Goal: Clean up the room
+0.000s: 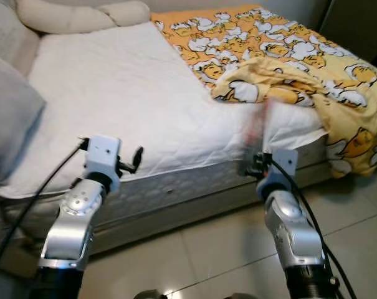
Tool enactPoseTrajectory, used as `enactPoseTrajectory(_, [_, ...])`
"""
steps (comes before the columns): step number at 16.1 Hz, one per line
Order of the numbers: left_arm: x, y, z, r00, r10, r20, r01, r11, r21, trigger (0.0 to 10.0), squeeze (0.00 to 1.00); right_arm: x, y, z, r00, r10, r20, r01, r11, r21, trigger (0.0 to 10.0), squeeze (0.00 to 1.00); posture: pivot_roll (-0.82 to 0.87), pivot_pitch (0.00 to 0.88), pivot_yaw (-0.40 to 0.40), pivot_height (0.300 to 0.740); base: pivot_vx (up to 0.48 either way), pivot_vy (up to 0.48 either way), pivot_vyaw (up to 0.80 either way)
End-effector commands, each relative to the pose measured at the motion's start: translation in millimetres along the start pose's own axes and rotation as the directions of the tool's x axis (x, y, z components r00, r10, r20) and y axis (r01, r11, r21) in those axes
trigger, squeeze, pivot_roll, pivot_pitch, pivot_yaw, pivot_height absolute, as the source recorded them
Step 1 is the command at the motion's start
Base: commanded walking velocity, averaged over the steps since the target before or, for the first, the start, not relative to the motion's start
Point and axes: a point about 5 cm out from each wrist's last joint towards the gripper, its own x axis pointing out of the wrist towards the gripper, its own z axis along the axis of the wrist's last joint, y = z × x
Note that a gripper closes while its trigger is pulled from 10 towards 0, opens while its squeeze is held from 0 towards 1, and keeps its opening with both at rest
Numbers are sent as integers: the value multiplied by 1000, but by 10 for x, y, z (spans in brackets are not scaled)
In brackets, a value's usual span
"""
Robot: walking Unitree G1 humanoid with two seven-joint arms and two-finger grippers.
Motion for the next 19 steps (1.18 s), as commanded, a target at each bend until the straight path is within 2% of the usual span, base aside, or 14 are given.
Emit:
enactPoseTrajectory(1, [22,-48,21,1000,-11,5,11,1000,2,10000,0,22,-35,135,998,1,55,-1,1000,-10,10000,0,-26,0,27,740,0,375,0])
enactPoseTrajectory(5, [37,-18,61,999,42,33,-41,998,-42,10000,0,55,-45,222,997,45,62,-44,999,-5,10000,0,-36,0,34,740,0,90,0])
enactPoseTrajectory(7, [42,11,100,996,60,62,-58,997,-46,10000,0,65,-24,265,995,61,84,-56,997,-51,10000,0,-35,0,36,740,0,0,0])
enactPoseTrajectory(11, [57,50,82,996,77,52,-74,996,-47,10000,0,74,49,284,990,112,89,-103,989,-103,10000,0,-32,0,39,740,63,0,0])
enactPoseTrajectory(13, [60,45,74,996,73,48,-71,997,-43,10000,0,73,56,279,989,122,84,-110,985,-134,10000,0,-32,0,41,740,264,0,800])
enactPoseTrajectory(19, [77,42,59,997,64,40,-62,997,-43,10000,0,77,92,248,986,156,65,-147,981,-127,10000,0,-27,0,44,740,294,0,789])
